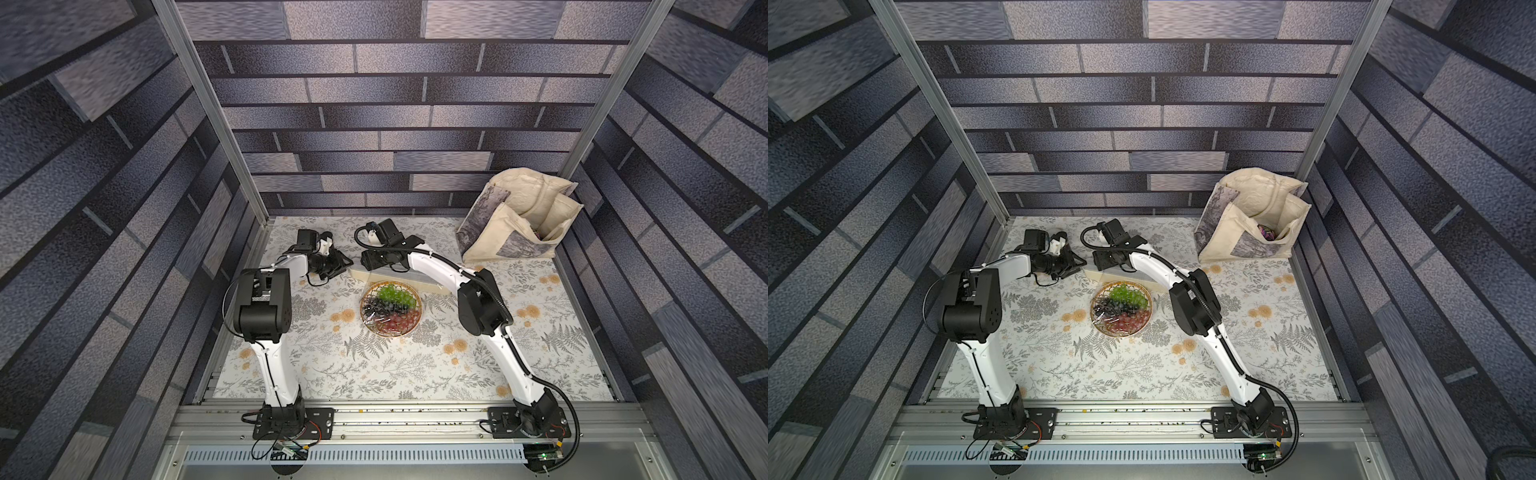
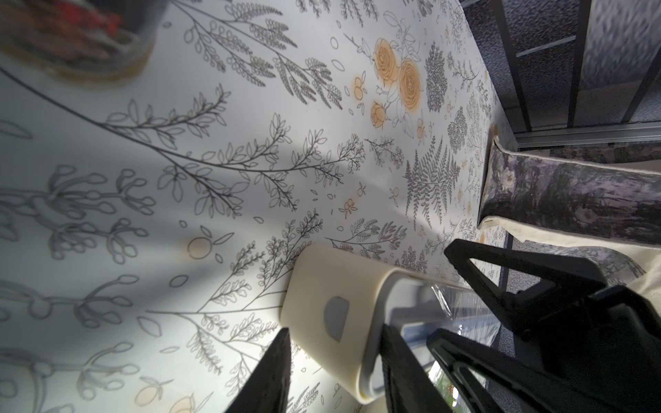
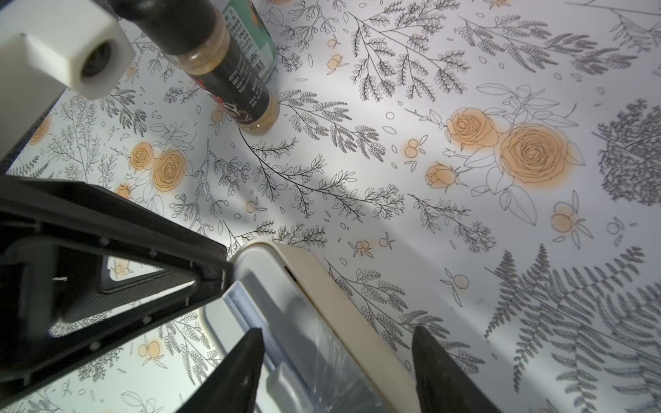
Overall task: Wrap the plate with plastic wrap
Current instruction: Tear off the plastic wrap from the plastic wrap cutting box.
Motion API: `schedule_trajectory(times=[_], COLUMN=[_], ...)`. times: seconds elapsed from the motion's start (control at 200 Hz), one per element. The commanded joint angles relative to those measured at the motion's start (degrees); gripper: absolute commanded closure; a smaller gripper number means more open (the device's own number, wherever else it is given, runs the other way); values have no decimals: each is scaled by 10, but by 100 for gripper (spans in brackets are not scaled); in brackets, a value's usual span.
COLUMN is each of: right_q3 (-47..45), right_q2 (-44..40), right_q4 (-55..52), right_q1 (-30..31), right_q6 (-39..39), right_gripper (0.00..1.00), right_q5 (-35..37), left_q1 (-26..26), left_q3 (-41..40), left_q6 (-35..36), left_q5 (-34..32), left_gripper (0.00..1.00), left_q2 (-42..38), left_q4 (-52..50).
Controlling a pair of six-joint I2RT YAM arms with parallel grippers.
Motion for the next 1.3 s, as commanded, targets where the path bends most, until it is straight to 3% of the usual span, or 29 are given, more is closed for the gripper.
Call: schedule_trajectory(times=[0.0, 0.596, 1.297], right_q3=[-9, -123, -259], right_q2=[-1, -74, -152], right_q4=[-25, 8, 48], right_q1=[4, -13, -44], right_q6=[-9, 2, 3], right_gripper=[33, 49, 50], right_q5=[23, 43, 57], left_q1=[-3, 1, 1], left_q3=[-3, 2, 6], left_q6=[18, 24, 23], left_q5=[-58, -73, -82], left_gripper=[56, 56, 56], left_q2=[36, 42, 44], left_q4=[-54, -71, -78])
